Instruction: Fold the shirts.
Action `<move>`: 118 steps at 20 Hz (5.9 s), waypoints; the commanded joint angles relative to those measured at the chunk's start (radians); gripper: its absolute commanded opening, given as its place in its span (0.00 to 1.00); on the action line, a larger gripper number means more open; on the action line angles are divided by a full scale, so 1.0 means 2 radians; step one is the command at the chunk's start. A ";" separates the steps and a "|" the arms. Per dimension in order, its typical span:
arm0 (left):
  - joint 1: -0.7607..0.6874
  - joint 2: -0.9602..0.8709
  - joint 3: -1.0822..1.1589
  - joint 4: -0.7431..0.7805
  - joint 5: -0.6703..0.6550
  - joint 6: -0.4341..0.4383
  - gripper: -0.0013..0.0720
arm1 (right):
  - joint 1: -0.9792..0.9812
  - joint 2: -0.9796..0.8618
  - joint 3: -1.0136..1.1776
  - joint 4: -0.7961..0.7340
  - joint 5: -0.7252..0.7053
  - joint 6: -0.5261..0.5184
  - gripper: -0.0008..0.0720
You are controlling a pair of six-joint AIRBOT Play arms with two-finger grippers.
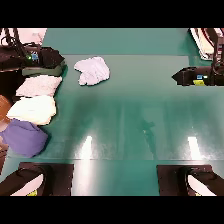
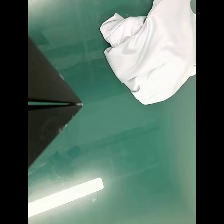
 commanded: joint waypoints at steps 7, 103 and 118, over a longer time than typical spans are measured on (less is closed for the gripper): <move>0.000 0.000 -0.001 0.000 0.003 0.000 0.05 | 0.000 -0.001 -0.030 0.001 -0.008 0.000 0.03; -0.026 -0.215 0.025 -0.004 0.002 0.055 0.05 | 0.166 -0.314 -0.051 0.232 -0.125 -0.008 0.63; -0.026 -0.075 0.075 0.013 0.014 0.122 0.05 | 0.114 -0.290 0.199 0.041 -0.007 0.032 0.02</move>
